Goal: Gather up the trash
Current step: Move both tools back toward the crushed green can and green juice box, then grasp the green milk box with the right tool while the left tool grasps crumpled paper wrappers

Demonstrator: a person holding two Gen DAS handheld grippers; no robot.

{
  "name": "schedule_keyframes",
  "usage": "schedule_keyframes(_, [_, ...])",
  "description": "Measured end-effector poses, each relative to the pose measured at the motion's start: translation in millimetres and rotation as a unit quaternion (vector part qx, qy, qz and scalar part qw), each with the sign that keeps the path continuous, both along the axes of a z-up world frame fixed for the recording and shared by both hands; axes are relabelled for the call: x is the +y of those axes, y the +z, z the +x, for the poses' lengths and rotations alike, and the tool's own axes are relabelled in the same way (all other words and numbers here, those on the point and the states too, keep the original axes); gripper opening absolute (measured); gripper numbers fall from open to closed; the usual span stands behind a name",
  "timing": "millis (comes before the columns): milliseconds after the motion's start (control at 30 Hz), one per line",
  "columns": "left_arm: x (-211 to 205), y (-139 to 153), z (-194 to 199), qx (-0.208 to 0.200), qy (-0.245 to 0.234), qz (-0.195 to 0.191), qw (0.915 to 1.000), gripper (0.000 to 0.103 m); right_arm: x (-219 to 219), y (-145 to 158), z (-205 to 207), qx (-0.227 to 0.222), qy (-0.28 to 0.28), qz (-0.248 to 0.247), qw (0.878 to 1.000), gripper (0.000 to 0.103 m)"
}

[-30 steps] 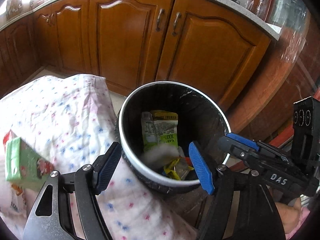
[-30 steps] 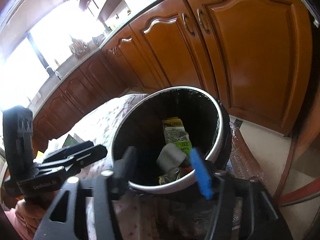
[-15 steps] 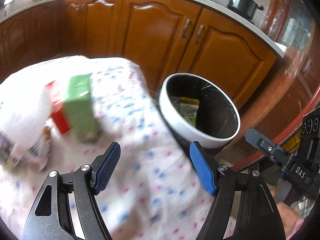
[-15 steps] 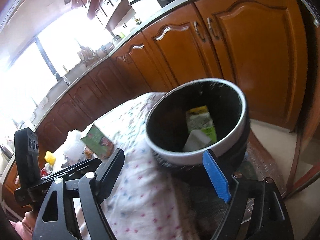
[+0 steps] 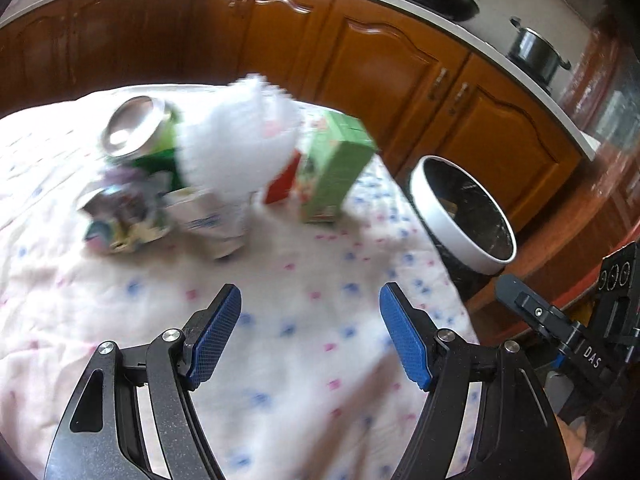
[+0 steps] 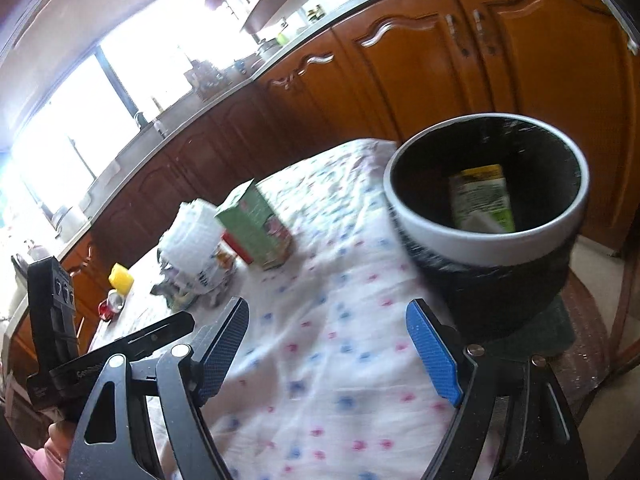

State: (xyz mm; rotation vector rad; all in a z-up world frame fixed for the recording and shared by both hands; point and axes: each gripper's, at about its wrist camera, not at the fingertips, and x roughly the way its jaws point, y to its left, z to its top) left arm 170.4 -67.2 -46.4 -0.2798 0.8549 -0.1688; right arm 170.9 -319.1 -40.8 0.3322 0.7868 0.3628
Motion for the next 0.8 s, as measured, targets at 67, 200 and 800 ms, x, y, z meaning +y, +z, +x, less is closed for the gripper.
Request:
schedule_keyframes(67, [14.2,-2.2,-5.3,0.002,0.012,-0.004,0.9999,0.073,10.5,-1.4,1.2,0.001,0.007,-0.003,1.0,0.083])
schedule_keyframes(200, [41.1,-5.2,-12.1,0.004,0.038,-0.009,0.9992,0.073,32.8,-2.9,7.8,0.003,0.022,-0.011,1.0,0.083])
schedule_keyframes(800, [119.2,-14.7,7.9,0.008,0.116,-0.029,0.9929,0.073,97.9,-6.1,58.2,-0.013,0.035,-0.055,0.998,0.082])
